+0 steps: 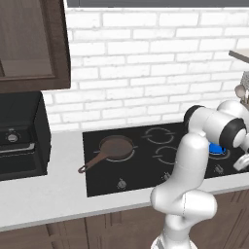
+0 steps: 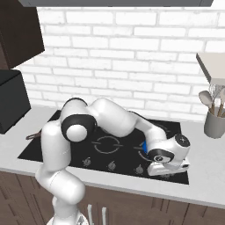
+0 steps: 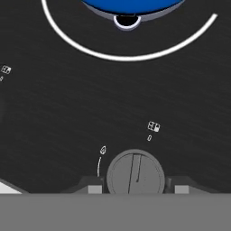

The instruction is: Pick the kettle from the counter and place it on a stove burner. Then turn the burner on.

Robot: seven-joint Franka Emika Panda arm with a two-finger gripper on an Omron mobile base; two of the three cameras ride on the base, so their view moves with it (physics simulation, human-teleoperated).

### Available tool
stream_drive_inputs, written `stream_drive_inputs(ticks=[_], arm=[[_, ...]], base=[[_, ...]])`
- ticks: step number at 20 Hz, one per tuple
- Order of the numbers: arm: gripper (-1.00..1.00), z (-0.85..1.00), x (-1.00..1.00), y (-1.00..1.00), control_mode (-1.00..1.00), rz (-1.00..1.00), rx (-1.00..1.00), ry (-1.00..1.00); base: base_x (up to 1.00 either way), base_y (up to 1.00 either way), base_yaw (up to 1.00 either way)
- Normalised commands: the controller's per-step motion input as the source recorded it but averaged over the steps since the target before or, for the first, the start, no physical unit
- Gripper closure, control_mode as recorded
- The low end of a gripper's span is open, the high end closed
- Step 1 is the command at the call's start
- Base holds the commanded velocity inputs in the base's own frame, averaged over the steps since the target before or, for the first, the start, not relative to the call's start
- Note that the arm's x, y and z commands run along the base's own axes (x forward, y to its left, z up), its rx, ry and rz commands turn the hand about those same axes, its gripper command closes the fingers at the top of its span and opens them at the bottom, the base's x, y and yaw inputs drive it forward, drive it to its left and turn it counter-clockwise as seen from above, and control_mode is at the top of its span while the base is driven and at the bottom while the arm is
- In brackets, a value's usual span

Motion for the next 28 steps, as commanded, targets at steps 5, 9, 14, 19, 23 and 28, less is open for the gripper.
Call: stream_drive_inputs(ticks=[5,9,14,19,23,28], arm=[[1.0,0.0,0.0,0.0,-1.0,0.22,0.0,0.0],[1.0,0.0,0.0,0.0,-1.0,0.21,0.0,0.0],[1.0,0.0,0.0,0.0,-1.0,0.21,0.0,0.0],[1.0,0.0,0.0,0.0,-1.0,0.21,0.0,0.0],[1.0,0.0,0.0,0.0,-1.0,0.21,0.0,0.0],[1.0,0.0,0.0,0.0,-1.0,0.21,0.0,0.0]], base=[[0.0,0.0,0.0],[0.0,0.0,0.0],[0.0,0.0,0.0],[0.0,0.0,0.0],[0.0,0.0,0.0],[0.0,0.0,0.0]])
